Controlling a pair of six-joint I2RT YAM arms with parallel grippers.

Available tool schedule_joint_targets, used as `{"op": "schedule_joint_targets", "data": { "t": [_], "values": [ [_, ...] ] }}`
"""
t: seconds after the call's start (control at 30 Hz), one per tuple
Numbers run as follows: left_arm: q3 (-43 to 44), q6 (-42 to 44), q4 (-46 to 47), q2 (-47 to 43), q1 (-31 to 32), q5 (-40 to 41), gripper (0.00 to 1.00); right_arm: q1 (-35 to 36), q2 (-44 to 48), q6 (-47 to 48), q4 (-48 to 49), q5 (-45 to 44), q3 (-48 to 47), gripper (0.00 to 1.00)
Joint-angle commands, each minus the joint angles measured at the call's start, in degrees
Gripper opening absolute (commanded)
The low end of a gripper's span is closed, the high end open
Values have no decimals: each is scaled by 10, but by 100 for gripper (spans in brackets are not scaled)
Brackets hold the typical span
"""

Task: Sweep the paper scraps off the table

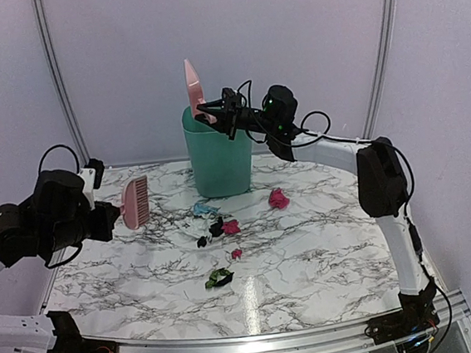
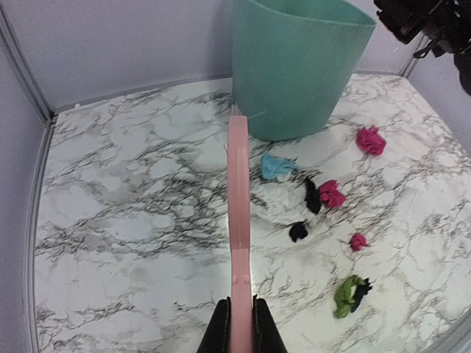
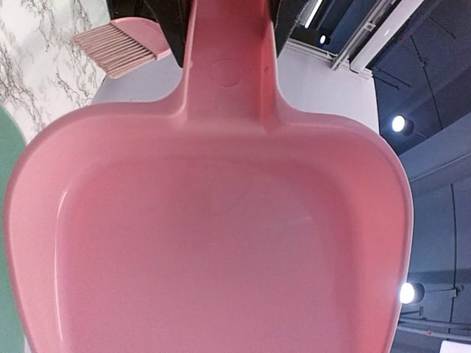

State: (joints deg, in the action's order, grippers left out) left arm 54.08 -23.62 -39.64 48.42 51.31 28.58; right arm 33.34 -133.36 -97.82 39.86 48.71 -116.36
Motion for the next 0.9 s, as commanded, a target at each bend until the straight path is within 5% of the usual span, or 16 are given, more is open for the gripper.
{"op": "schedule_joint_targets", "data": {
  "t": [0.0, 0.3, 0.47, 0.63, 0.87],
  "values": [
    [88, 1, 101, 72, -1, -102, 0, -4, 64, 78, -48, 42, -1, 0],
    [196, -42, 246, 260, 4, -252, 0, -9, 102, 235, -209, 108, -82, 0],
    [273, -70, 288, 371, 17, -284, 0, -29, 184, 371, -339, 81, -36, 0],
    [354, -131, 316, 486, 24, -281, 0, -51, 299, 527, -494, -34, 55, 0],
    [485, -215, 351, 681, 22, -269, 0, -62, 457, 704, -687, -393, 185, 0]
  ]
}}
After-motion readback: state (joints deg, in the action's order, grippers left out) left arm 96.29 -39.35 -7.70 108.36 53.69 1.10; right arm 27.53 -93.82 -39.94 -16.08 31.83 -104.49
